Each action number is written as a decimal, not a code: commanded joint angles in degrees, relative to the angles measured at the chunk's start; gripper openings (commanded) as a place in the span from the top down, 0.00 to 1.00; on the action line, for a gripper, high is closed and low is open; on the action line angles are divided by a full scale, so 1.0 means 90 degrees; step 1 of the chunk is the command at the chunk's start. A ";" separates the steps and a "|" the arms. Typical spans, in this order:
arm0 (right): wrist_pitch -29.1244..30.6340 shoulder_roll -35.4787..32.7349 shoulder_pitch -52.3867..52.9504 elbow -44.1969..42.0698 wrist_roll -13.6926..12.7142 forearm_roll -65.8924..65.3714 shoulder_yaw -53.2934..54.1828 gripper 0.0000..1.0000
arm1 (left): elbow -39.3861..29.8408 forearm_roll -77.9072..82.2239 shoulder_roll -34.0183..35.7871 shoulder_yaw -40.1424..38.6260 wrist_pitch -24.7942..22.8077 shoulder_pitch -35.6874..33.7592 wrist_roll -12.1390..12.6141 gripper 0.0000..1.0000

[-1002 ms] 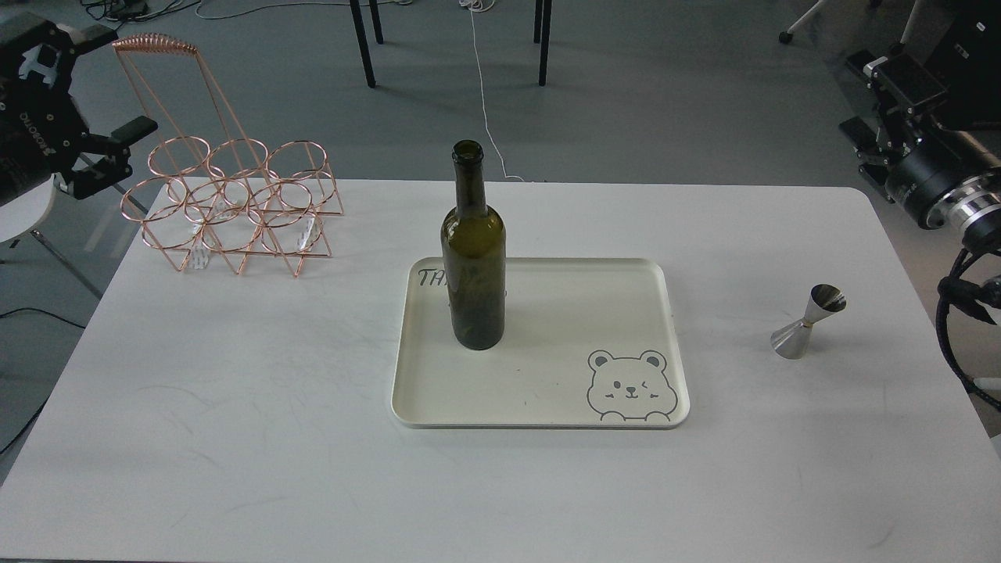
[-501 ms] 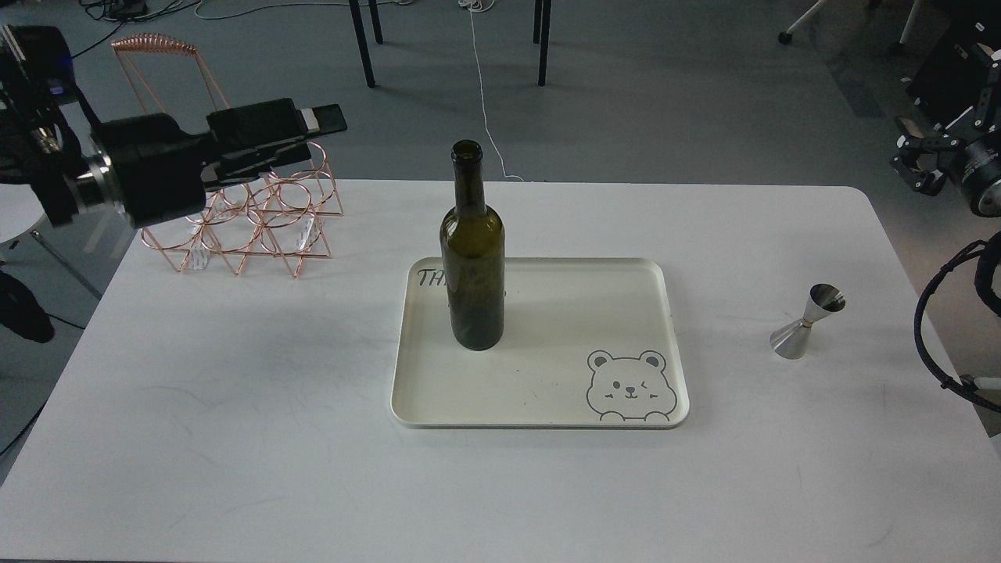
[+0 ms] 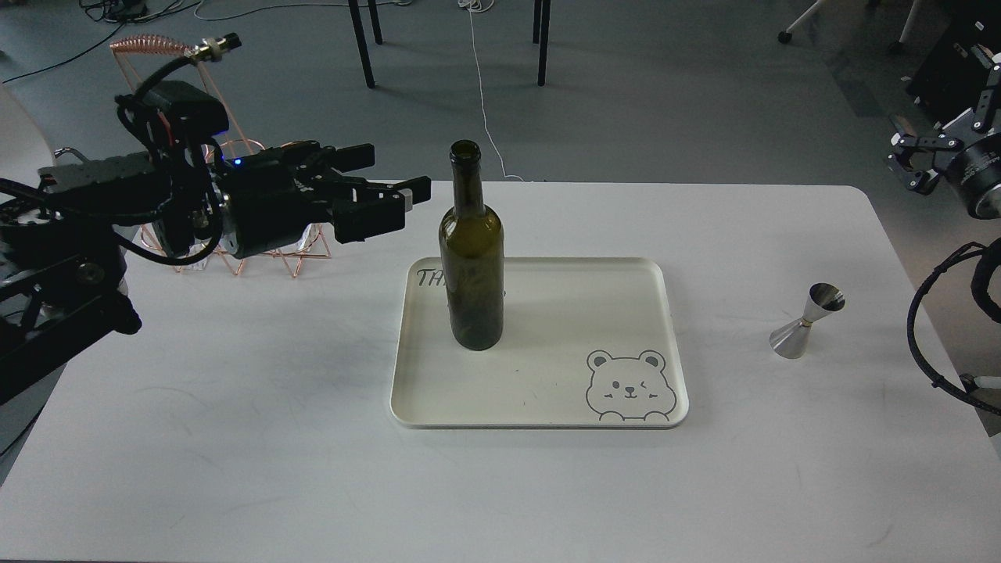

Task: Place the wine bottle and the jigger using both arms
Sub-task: 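Reach the left gripper toward the neck of the green wine bottle, then grasp the bottle with the left gripper and lift it off the tray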

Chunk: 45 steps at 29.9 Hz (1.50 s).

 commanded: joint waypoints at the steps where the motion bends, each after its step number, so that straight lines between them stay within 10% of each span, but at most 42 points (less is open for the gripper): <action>1: -0.0002 0.0000 -0.0008 -0.0005 0.0000 0.0000 0.0000 0.00 | -0.0009 0.0117 -0.0219 0.0124 0.0108 -0.0017 -0.0007 0.02; 19: 0.0008 -0.0010 -0.0008 0.0004 0.0000 0.0000 -0.0079 0.00 | 0.0528 0.1211 -0.1167 0.0241 0.0294 -0.0047 0.0052 0.08; 45: 0.0018 -0.0059 -0.0018 0.0004 0.0000 -0.0010 -0.0127 0.00 | 0.0382 0.1172 -0.1138 -0.0002 0.0675 -0.0086 0.0013 0.88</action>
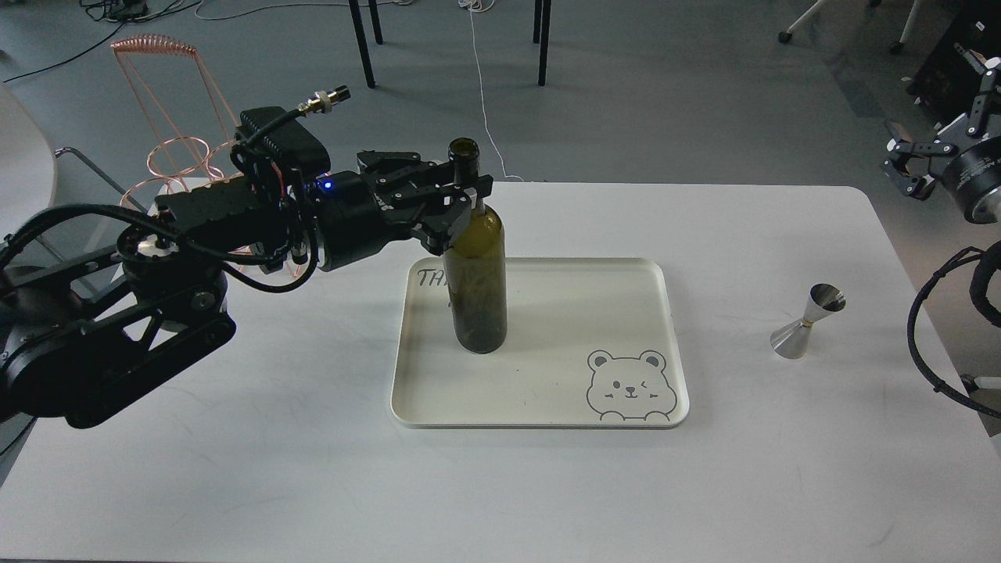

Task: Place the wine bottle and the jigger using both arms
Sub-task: 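Grasp the bottle with the left gripper and lift it off the tray, then carry the bottle over the copper wine rack and lower it in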

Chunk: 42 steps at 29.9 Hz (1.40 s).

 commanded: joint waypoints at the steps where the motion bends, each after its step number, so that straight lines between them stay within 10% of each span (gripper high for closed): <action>1: -0.0002 -0.0024 0.0010 -0.0006 -0.0008 0.0000 0.0001 0.00 | -0.0113 -0.0027 0.0116 -0.0231 0.0048 -0.0010 -0.0036 0.88; 15: 0.0018 -0.0121 0.0020 0.0023 -0.0008 0.0000 0.0001 0.00 | 0.0413 -0.1307 0.1991 -0.0330 0.0058 -0.0927 -0.0230 0.89; 42: 0.0018 -0.0210 0.0000 0.0023 0.0002 -0.0010 -0.0009 0.00 | 0.2153 -0.1209 0.2158 -0.0193 0.0048 -0.1377 -0.0690 0.88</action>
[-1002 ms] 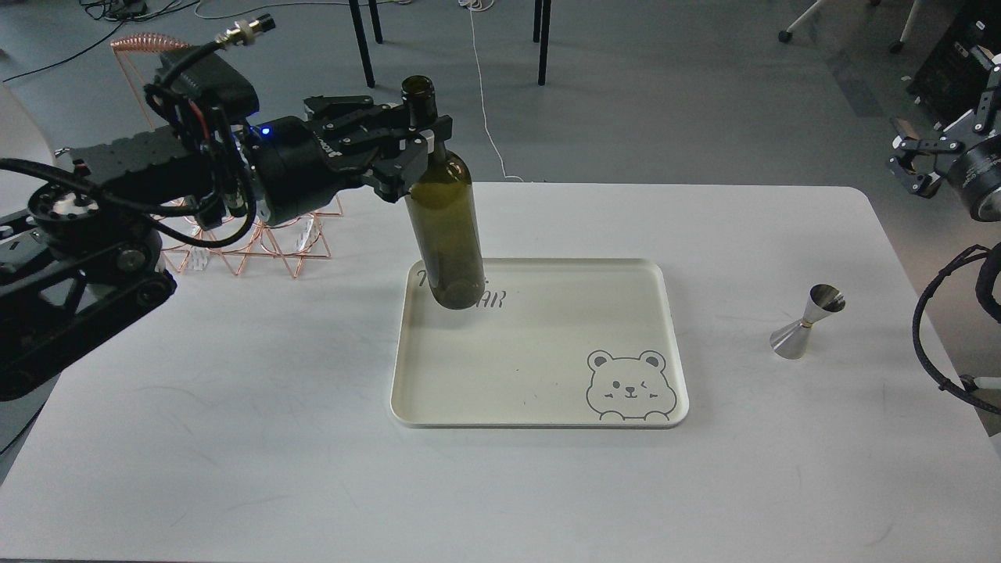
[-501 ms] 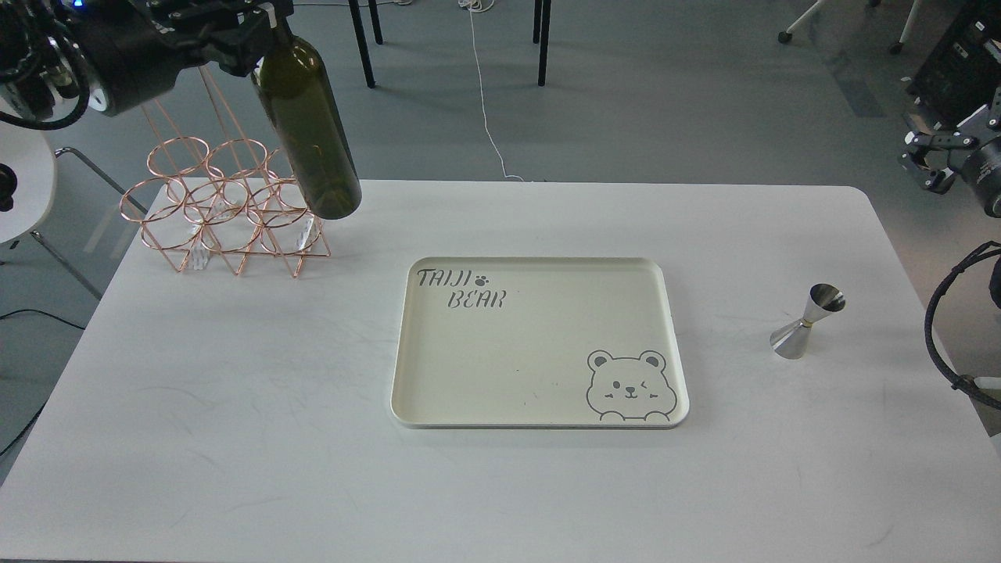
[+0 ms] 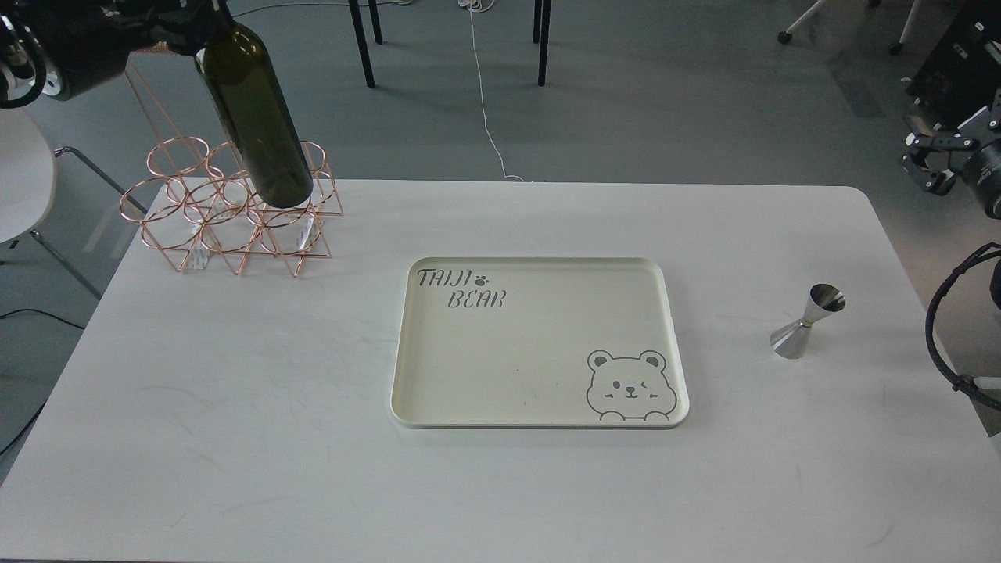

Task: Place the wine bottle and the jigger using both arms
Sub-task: 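Carry the bottle over the copper wine rack and lower it in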

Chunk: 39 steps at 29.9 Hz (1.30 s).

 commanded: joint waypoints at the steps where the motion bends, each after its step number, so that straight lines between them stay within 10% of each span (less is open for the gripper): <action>1: -0.0001 -0.0004 -0.0005 0.0006 0.0000 0.0000 0.0000 0.00 | 0.0012 -0.0003 0.0000 0.0012 -0.0006 0.0079 0.0002 0.88; 35: -0.0001 -0.0004 0.0025 0.0006 0.0000 0.0000 0.0000 0.00 | 0.0608 -0.0169 -0.0360 0.0940 0.0013 0.0137 0.0031 0.72; 39: -0.0001 -0.0004 0.0025 0.0006 0.0000 0.0000 0.0000 0.00 | 0.0676 -0.0276 -0.0468 0.0949 0.0013 0.0137 0.0080 0.56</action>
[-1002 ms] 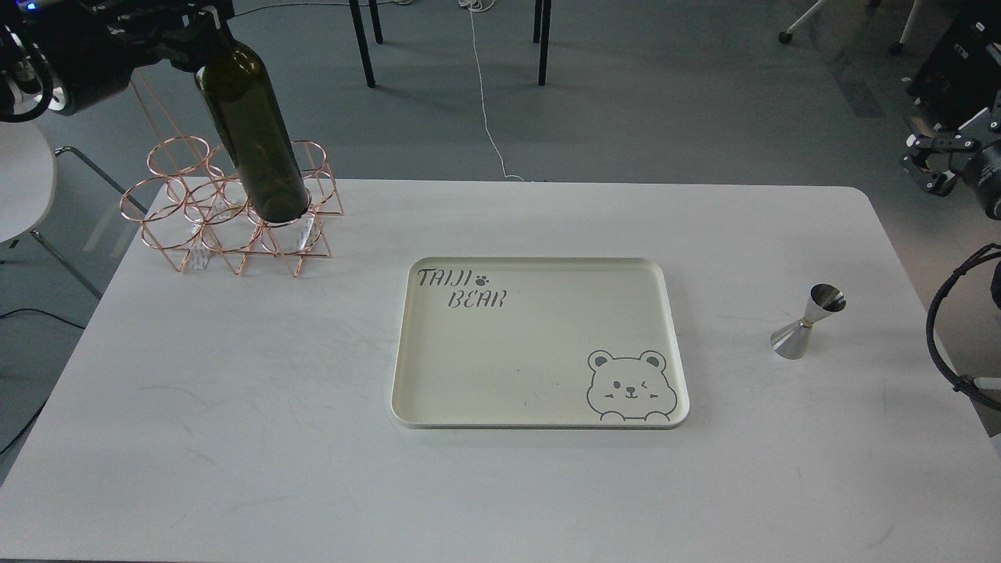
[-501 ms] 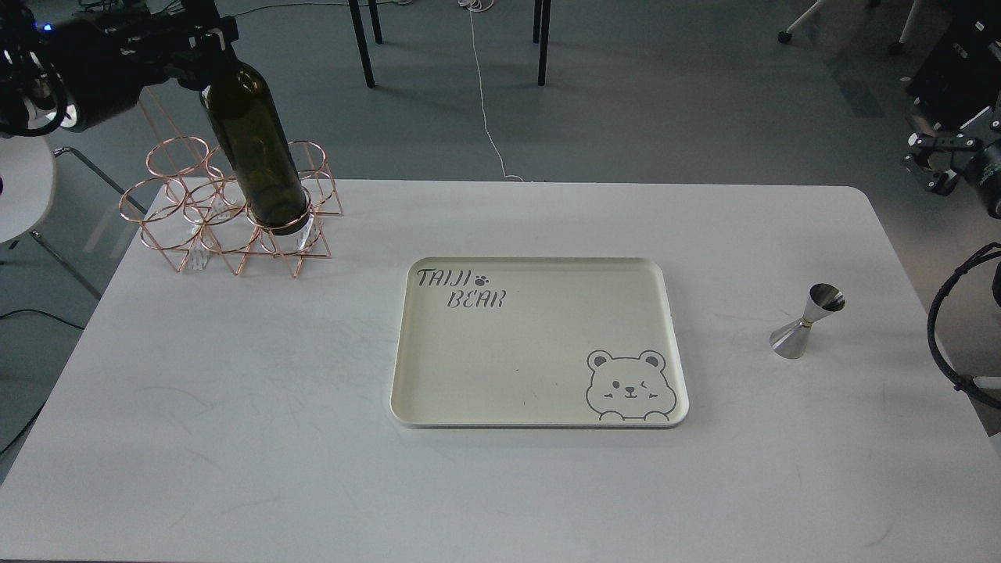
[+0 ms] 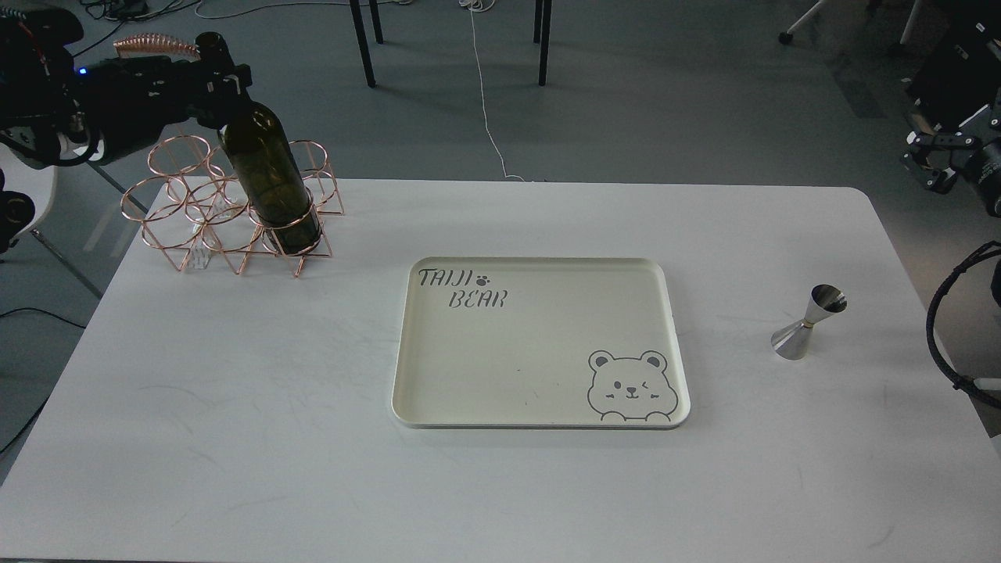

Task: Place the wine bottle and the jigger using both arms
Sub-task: 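Carry the bottle over the copper wine rack and lower it in, then release the bottle in the rack and raise the left gripper away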

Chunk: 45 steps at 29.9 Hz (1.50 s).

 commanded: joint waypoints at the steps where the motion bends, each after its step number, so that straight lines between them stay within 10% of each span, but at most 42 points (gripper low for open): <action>1: 0.0001 0.0000 -0.0001 -0.0002 0.0000 0.0000 0.0000 0.00 | 0.0039 -0.0055 -0.0072 0.0008 0.0010 0.0001 0.0034 0.51; 16: 0.0001 0.0000 -0.0001 0.0027 0.0000 0.0000 0.0010 0.00 | 0.0107 -0.0075 -0.0092 0.0008 0.0283 0.0020 -0.0005 0.21; 22: 0.0001 -0.0010 -0.0001 0.0027 0.0000 0.0010 0.0010 0.00 | 0.0196 -0.0006 -0.0160 0.0028 0.0352 0.0010 -0.0005 0.64; 29: 0.0001 -0.0010 -0.0011 0.0018 0.0000 0.0000 0.0010 0.00 | 0.0195 0.0023 -0.0160 0.0028 0.0332 0.0001 -0.0034 0.88; 40: 0.0001 -0.0010 -0.0001 0.0018 0.0000 0.0000 0.0000 0.00 | 0.0186 0.0033 -0.0160 0.0145 0.0342 -0.0019 -0.0024 0.97; 45: 0.0001 -0.0010 -0.0001 0.0018 0.0000 0.0000 0.0000 0.00 | 0.0186 -0.0026 -0.0170 0.0145 0.0342 -0.0019 -0.0005 0.81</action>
